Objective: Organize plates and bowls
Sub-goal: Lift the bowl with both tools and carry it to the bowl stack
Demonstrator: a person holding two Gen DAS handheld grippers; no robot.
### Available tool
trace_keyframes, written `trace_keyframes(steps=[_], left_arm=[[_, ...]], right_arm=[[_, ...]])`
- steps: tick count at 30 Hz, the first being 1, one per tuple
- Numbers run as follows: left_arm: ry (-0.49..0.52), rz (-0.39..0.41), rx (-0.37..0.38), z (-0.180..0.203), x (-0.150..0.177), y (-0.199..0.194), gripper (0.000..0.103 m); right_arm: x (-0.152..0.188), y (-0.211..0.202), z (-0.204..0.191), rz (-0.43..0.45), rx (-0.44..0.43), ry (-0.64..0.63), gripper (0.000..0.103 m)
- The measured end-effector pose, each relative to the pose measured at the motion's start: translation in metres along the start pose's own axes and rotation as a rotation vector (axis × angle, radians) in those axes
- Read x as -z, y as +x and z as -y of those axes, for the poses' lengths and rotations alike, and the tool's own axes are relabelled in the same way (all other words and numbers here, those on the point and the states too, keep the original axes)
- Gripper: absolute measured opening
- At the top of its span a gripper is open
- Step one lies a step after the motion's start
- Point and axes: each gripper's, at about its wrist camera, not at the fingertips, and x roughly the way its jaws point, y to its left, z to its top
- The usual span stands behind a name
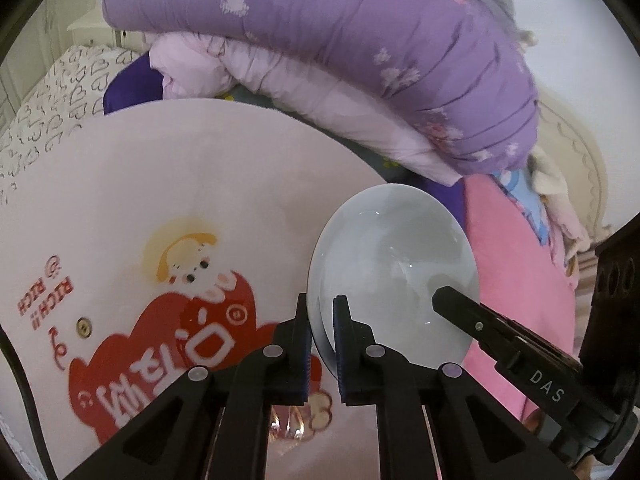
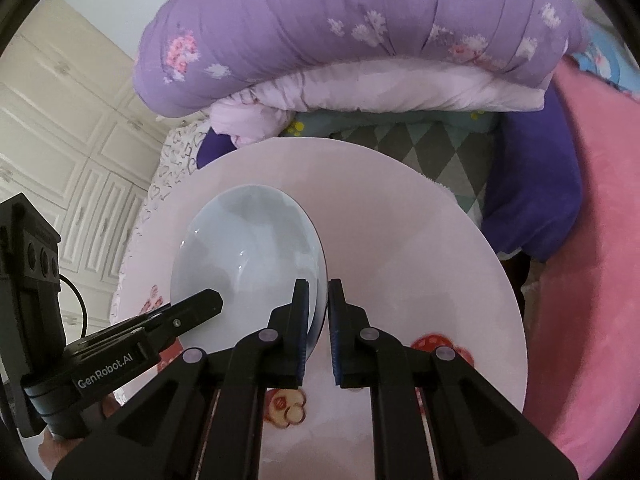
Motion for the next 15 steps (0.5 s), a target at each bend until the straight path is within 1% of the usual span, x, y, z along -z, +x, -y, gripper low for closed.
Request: trace_keyframes(steps=[5, 10, 15], left_arm=[[0.026, 0.036, 0.015, 0.004, 0.026, -0.044, 0.006], [0.063, 0.075, 0.03, 0.012, 0.06, -0.09, 0.007], [0.099, 0.073, 0.056, 0.017, 0.093, -0.127, 0.008]], right_arm=[[0.019, -0.032, -0.014, 0.04, 0.002, -0.022, 0.009], [0.042, -0.068, -0.03, 0.088, 0.009, -0.048, 0.009], [0.065, -0.1, -0.038, 0.125, 0.018, -0.066, 0.009]])
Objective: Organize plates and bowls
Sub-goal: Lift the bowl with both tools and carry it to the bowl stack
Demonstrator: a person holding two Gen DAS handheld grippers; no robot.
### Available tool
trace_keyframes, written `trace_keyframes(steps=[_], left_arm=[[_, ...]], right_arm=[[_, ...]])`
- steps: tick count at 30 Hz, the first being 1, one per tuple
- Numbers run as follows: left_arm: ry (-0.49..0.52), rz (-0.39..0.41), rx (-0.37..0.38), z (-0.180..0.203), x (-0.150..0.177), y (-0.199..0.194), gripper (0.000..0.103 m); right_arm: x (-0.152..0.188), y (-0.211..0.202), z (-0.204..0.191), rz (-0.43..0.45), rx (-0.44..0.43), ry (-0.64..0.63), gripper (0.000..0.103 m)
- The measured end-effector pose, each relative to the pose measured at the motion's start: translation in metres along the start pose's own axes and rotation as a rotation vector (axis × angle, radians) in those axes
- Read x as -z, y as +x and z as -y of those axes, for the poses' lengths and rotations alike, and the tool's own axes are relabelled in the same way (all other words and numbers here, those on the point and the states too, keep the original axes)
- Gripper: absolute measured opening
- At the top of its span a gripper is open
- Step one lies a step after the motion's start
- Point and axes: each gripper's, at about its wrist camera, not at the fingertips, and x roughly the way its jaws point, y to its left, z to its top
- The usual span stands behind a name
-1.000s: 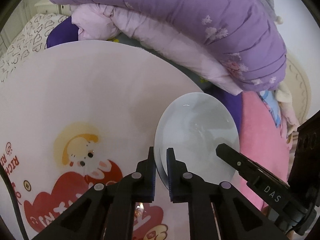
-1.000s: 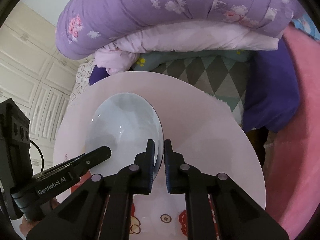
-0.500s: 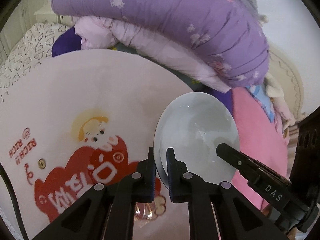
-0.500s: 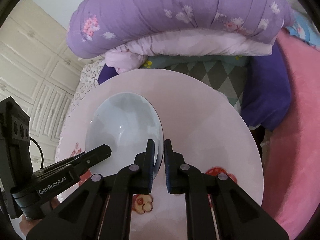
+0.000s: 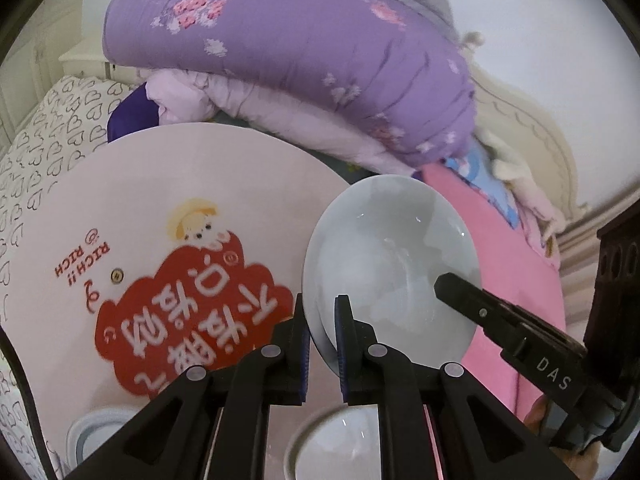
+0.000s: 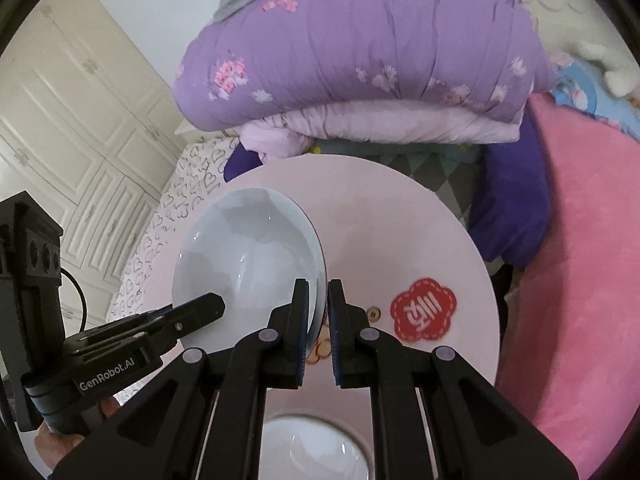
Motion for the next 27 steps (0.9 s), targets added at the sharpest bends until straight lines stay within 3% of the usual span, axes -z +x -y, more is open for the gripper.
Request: trace_keyframes(steps=[12, 27], left_arm=[[0.106, -0.048, 0.014, 0.028, 0.053, -0.058, 0.009], [0.176, -0.155, -0.027, 0.039, 0.099, -0.04, 0.01]], right_arm=[[0.054, -0.043, -0.007, -0.008, 0.008, -0.029, 0.009], [0.107, -0.029, 0.002, -0.11, 0.025, -0.055, 0.009]])
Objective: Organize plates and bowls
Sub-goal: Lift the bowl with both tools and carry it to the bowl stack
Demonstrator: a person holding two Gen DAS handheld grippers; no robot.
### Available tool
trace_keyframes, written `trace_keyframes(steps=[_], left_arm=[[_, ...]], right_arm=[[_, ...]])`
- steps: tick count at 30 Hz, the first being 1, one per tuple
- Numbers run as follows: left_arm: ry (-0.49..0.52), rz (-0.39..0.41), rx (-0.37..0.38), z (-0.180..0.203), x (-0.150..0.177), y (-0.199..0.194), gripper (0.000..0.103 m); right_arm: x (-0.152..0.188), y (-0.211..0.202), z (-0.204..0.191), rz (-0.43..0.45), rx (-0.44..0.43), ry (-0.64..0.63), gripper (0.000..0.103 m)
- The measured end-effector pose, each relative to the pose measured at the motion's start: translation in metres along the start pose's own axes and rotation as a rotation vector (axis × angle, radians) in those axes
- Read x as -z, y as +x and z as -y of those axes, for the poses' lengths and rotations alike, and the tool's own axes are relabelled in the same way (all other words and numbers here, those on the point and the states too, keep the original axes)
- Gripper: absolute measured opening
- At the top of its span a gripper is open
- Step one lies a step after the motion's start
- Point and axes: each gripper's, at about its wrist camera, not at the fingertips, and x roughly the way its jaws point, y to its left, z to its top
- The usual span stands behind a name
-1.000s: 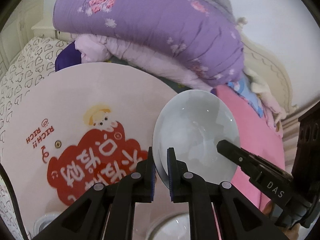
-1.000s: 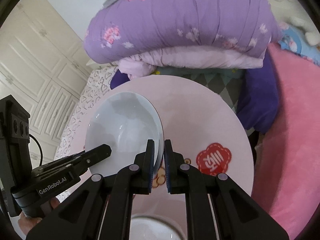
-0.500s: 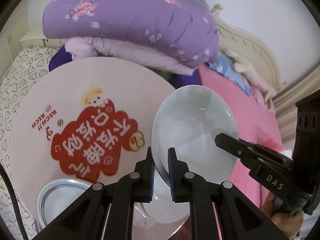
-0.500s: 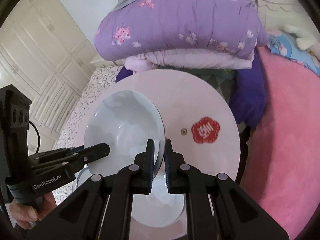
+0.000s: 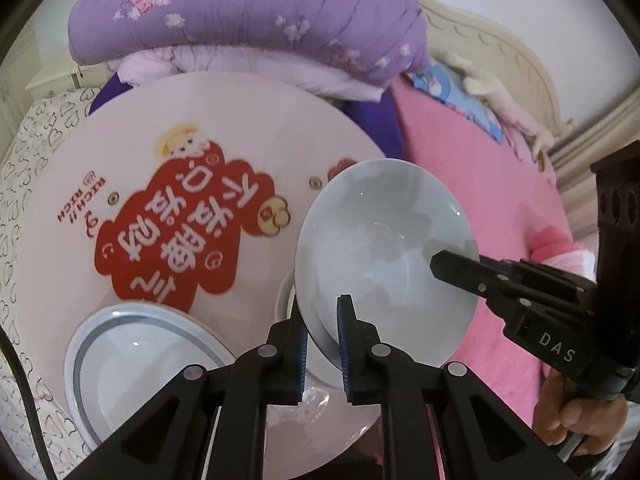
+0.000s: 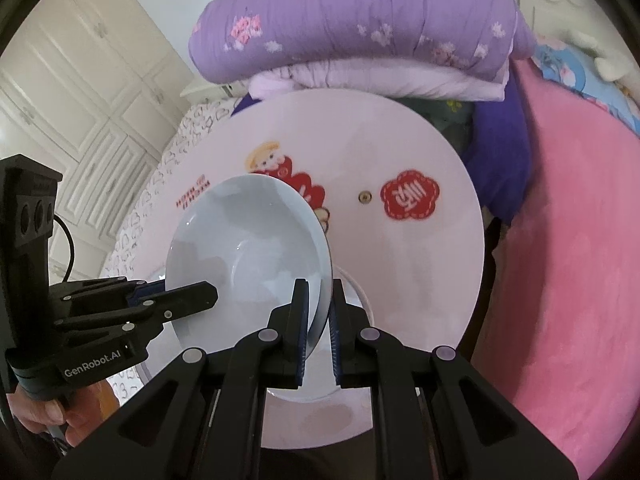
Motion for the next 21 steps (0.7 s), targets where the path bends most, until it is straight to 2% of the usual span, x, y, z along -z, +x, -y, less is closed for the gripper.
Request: trace_keyframes(steps=[13, 21], left_arm=[[0.027, -0.082, -0.031, 0.01, 0.022, 0.04, 0.012], [0.059, -0.064, -0.075, 0.016, 0.027, 0.042, 0.012]], right_arm=[[0.027, 0.026, 0.011, -0.106, 0.005, -0.001, 0.013], [0.028, 0.032, 0.011, -0.134, 0.008, -0.006, 0.013]])
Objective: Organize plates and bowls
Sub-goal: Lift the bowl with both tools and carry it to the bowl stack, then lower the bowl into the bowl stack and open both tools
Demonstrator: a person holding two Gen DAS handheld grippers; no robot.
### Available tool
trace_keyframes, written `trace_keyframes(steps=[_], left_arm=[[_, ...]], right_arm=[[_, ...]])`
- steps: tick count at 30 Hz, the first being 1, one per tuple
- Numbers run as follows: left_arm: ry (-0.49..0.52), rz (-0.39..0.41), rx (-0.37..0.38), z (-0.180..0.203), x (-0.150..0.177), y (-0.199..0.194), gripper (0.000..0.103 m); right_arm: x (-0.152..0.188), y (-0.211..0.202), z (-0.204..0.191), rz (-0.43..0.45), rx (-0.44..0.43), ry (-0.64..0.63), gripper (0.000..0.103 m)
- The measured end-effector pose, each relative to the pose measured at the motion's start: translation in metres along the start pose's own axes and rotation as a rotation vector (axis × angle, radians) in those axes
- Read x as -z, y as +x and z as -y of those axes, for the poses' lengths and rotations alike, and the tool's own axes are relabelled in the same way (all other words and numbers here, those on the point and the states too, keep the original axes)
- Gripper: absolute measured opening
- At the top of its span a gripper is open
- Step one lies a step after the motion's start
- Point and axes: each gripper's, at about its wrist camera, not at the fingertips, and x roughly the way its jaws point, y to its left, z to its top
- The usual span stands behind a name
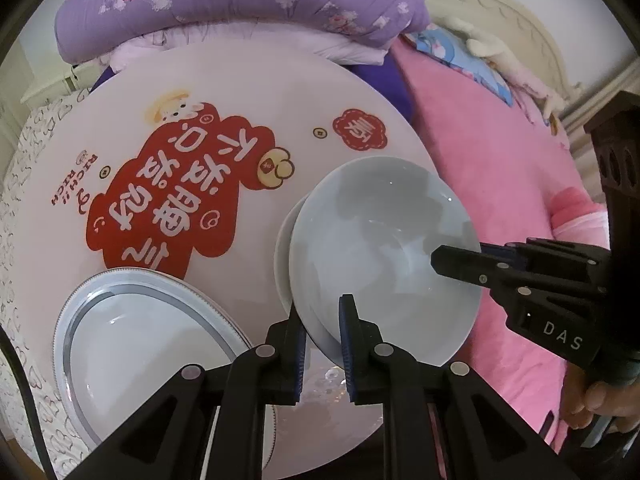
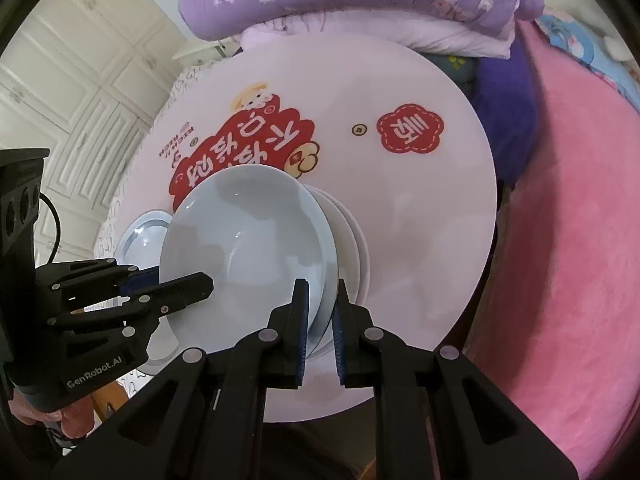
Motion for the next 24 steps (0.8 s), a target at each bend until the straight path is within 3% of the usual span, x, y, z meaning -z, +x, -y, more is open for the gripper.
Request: trace_keyframes(steps=[13, 15, 18, 19, 20, 22, 24], left_arm=[[0.043, 0.001, -0.042, 0.003, 0.004, 0.005, 0.014], [0.04, -0.001, -0.039, 0.002, 0.003, 0.007, 0.019], [0.034, 0.001, -0.032, -0.001, 0.003, 0.006, 0.02], [0.033, 0.002, -0.033, -0.001, 0.003, 0.006, 0.021], [0.034, 0.005, -0.036, -0.002, 0.003, 0.005, 0.026], [0.037, 0.01, -0.037, -0.002, 0.004, 0.003, 0.047], [0.022, 0.03, -0.032, -0.005, 0.004, -0.002, 0.081]], right_arm=[[-0.002, 0.003, 0.003, -0.017, 0.027, -0.005, 0.014], [-0.002, 0.0, 0.003, -0.012, 0.031, -0.005, 0.016], [-0.002, -0.007, 0.004, 0.015, 0.041, -0.008, 0.03], [-0.002, -0.009, 0.004, 0.023, 0.042, -0.006, 0.044], [-0.003, -0.011, 0.005, 0.034, 0.039, -0.003, 0.062], [-0.003, -0.015, 0.008, 0.06, 0.03, 0.005, 0.081], [-0.004, -0.018, 0.012, 0.083, 0.025, 0.01, 0.084]])
